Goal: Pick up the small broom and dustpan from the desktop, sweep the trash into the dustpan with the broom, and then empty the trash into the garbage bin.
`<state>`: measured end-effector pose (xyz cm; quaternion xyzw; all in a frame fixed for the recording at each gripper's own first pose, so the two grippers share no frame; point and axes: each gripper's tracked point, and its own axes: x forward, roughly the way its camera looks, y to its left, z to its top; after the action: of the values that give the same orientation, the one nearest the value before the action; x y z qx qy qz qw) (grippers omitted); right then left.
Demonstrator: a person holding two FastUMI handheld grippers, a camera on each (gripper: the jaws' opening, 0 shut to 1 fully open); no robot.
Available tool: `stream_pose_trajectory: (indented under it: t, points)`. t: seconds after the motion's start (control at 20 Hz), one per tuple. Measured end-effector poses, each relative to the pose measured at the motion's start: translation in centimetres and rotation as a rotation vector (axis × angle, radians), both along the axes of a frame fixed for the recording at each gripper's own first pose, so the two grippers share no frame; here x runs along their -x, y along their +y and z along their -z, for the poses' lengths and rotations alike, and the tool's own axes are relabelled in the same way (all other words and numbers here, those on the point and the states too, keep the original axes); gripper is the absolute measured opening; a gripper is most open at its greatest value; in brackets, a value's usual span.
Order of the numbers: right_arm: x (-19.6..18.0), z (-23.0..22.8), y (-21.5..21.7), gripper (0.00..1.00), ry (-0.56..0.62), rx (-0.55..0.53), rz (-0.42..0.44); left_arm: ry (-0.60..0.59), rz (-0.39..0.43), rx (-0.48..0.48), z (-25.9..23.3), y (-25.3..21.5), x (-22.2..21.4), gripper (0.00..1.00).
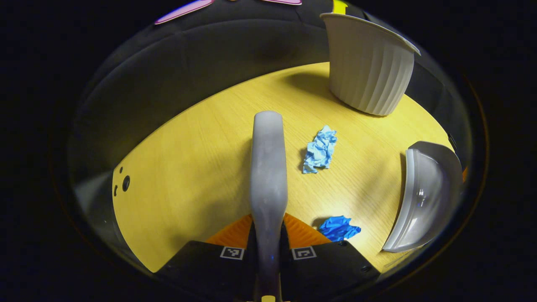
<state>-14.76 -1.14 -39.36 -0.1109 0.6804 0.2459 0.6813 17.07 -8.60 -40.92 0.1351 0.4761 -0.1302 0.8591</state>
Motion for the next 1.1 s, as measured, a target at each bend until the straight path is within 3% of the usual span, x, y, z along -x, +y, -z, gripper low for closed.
stream_pose_trajectory:
  t: [0.4,0.8,0.95,1.1]
  points:
    - [-1.1,0.4,-0.1,0.35,-0.001,-0.029,-0.002,0.096,0.203,0.073,-0.7,-5.9,2.1,0.27]
    - [-1.4,1.4,-0.3,0.35,-0.005,-0.045,0.01,0.197,0.335,0.224,-2.6,-10.9,6.8,0.27]
    - [-1.3,1.6,-0.3,0.35,-0.004,-0.05,0.017,0.162,0.297,0.185,-3.0,-10.2,6.1,0.29]
    - [-1.3,1.6,-0.3,0.36,-0.001,-0.053,0.023,0.076,0.157,0.159,-5.1,-6.9,5.4,0.29]
